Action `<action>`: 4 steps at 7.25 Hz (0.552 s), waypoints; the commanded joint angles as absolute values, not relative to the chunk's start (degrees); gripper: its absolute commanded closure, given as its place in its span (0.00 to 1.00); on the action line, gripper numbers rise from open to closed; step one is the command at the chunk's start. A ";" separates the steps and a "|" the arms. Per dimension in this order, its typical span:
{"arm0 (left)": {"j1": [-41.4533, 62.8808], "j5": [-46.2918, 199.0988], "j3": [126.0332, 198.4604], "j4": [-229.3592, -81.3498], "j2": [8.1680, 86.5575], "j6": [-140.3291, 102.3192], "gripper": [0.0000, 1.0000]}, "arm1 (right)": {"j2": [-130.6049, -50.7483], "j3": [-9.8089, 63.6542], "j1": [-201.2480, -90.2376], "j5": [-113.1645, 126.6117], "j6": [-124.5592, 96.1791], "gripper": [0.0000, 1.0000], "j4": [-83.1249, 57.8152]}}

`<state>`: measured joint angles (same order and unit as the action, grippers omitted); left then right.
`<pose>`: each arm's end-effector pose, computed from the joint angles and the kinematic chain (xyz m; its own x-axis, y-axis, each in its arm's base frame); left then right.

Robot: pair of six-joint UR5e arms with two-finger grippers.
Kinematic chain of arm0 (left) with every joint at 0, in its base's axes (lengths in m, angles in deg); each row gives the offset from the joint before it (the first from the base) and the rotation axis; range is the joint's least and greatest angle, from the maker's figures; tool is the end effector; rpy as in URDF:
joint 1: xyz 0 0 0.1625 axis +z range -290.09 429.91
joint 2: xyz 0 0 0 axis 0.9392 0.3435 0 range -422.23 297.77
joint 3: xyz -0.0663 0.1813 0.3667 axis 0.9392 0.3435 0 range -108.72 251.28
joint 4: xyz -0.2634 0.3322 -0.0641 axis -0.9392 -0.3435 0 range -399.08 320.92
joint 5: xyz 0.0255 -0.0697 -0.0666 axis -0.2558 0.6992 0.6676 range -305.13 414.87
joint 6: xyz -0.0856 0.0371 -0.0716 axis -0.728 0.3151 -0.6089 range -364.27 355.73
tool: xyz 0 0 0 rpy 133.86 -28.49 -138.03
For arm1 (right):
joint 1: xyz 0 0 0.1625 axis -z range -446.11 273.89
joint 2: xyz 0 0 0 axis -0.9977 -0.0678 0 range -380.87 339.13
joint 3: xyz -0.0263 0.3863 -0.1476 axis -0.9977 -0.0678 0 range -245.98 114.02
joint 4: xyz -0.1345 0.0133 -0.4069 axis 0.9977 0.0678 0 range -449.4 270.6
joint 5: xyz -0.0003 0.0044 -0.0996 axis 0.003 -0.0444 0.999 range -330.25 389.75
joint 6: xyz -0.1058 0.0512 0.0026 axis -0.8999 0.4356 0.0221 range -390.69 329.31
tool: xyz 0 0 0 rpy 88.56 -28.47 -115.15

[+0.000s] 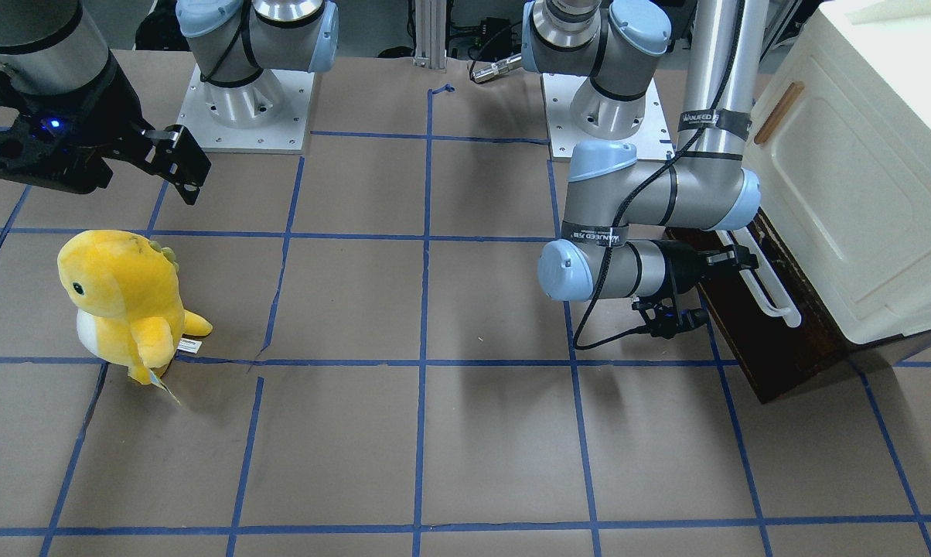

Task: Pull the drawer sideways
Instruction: 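Close the left gripper around the white drawer handle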

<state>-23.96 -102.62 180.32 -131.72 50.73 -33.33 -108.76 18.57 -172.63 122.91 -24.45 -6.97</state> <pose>-0.0586 -0.5010 0.1693 -0.3188 0.2442 -0.9158 -0.1222 0.9476 0.2953 0.0954 -0.5196 0.4759 -0.9844 0.1645 0.0627 0.1686 0.9834 0.0674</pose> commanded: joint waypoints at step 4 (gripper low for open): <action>-23.96 -104.65 180.26 -132.85 51.24 -35.12 0.71 | -108.76 18.57 -172.68 122.91 -24.45 0.00 -7.05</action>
